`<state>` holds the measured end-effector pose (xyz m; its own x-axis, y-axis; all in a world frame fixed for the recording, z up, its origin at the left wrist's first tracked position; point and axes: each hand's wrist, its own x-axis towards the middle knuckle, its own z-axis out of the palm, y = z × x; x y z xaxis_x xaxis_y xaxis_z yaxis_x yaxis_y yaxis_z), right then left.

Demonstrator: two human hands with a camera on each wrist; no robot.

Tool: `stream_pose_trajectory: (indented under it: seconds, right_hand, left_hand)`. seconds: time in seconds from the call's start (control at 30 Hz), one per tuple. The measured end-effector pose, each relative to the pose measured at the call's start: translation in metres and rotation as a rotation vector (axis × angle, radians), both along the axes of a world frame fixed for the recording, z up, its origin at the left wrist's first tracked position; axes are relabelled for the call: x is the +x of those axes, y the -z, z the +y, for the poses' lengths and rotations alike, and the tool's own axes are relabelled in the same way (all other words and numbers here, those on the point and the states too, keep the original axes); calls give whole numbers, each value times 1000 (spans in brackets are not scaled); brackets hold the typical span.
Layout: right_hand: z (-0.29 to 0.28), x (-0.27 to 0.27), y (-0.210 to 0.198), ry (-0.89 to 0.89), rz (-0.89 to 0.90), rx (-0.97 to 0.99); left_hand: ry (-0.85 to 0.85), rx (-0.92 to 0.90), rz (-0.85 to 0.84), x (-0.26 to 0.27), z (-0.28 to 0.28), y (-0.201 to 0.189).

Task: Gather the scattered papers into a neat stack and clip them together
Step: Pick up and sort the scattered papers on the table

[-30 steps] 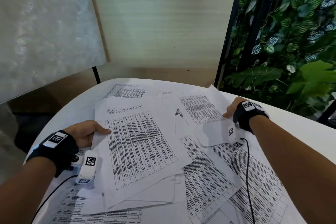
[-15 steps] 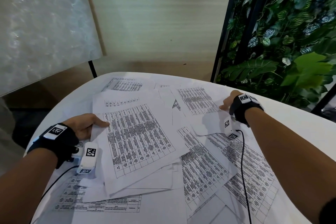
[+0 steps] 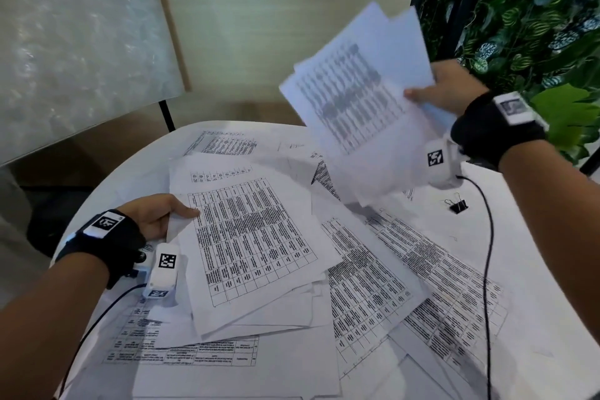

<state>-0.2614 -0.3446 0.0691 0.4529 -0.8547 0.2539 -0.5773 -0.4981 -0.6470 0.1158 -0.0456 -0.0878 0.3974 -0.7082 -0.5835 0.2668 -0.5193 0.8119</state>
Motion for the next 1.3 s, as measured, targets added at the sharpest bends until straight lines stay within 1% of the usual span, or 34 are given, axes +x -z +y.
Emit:
stream_pose_trajectory:
  seconds: [0.07, 0.1, 0.13, 0.17, 0.2, 0.27, 0.37, 0.4, 0.43, 0.5, 0.57, 0.63, 0.67, 0.7, 0.77, 0.8, 0.83, 0.93, 1.03, 1.1, 1.2, 1.3]
  right_hand:
    - [13, 5, -11, -70, -202, 7]
    - [17, 12, -10, -84, -274, 24]
    - [20, 21, -6, -96, -296, 45]
    - [22, 31, 4, -99, -275, 72]
    - [26, 41, 15, -94, -208, 102]
    - [41, 62, 48, -91, -3, 134]
    - [79, 93, 96, -116, 239, 155]
    - [94, 102, 108, -118, 307, 169]
    - [106, 109, 118, -132, 353, 177]
    - [124, 120, 134, -193, 375, 224]
    - [133, 123, 142, -286, 325, 325]
    - [133, 115, 136, -321, 245, 432]
    - [129, 106, 130, -298, 247, 441]
    - [124, 95, 123, -261, 295, 402]
    - [117, 72, 115, -172, 491, 284]
    - [117, 62, 116, -152, 564, 280]
    - [118, 54, 118, -158, 591, 305]
    - [130, 45, 132, -191, 483, 393]
    - [133, 30, 133, -184, 410, 396]
    - [125, 8, 130, -134, 476, 335]
    - [109, -30, 130, -17, 631, 244]
    - [101, -59, 137, 18, 714, 193]
  left_hand:
    - [-4, -4, 3, -1, 0, 1]
    - [1, -3, -5, -1, 1, -1]
    - [-6, -6, -6, 0, 1, -1]
    - [-10, -3, -13, 0, 1, -1]
    - [-31, -4, -20, 1, -1, 0]
    - [-73, -14, -23, -2, -1, -1]
    - [-155, -142, 81, 2, -4, 1]
    - [-155, -178, 109, 2, -3, 0]
    - [-147, -200, 127, 3, -2, -2]
    - [-89, -198, 115, 0, -2, -3]
    - [1, -104, 33, -1, -2, 0]
    - [45, -18, -45, 1, -3, 3]
    - [44, 3, -71, 2, -3, 4]
    - [38, 19, -90, 2, -3, 3]
    - [47, 34, -82, 0, -3, 1]
    - [53, 41, -69, -1, -3, 0]
    - [66, 49, -70, -2, -2, -1]
    - [69, 48, -82, 1, -2, 1]
    - [61, 39, -68, 2, 0, 1]
    - [60, 42, -58, 1, 0, 0]
    - [51, 60, -80, 5, 1, 2]
    - [50, 78, -111, 11, 0, 6]
